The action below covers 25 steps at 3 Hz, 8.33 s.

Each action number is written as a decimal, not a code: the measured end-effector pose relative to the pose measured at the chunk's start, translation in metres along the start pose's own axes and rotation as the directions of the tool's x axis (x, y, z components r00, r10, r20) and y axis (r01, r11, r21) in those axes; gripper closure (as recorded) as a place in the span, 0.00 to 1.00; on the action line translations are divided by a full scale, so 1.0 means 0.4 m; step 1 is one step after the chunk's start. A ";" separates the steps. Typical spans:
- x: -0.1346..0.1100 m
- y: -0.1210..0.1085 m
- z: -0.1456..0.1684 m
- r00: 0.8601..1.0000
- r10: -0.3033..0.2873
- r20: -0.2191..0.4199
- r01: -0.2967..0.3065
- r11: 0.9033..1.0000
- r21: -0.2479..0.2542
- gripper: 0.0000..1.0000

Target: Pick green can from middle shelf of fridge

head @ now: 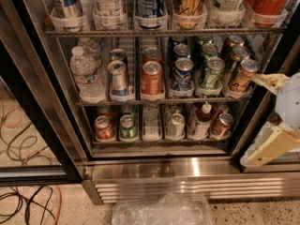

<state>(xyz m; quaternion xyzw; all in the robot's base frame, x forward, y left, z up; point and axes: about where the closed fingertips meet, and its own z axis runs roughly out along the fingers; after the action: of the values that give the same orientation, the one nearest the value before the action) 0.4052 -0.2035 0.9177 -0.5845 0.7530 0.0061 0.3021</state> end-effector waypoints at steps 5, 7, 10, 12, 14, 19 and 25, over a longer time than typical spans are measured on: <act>-0.163 -0.081 0.068 0.938 0.170 0.302 -0.220 0.965 0.141 0.00; -0.226 -0.089 0.165 0.826 0.323 0.462 -0.450 0.871 0.196 0.00; -0.298 -0.113 0.163 0.790 0.290 0.540 -0.470 0.851 0.232 0.00; -0.126 -0.134 0.255 0.660 0.368 0.655 -0.631 0.745 0.216 0.00; -0.085 -0.081 0.265 0.636 0.319 0.702 -0.640 0.727 0.250 0.00; -0.140 -0.056 0.248 0.739 -0.003 0.674 -0.499 0.670 0.550 0.00; -0.019 -0.117 0.276 0.486 0.135 0.863 -0.821 0.408 0.399 0.00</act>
Offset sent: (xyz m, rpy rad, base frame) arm 0.0146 0.0093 0.0154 0.0372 -0.1035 0.0279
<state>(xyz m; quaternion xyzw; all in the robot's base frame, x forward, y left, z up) 0.4970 -0.1718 0.8472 -0.0564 0.6317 0.0004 0.7731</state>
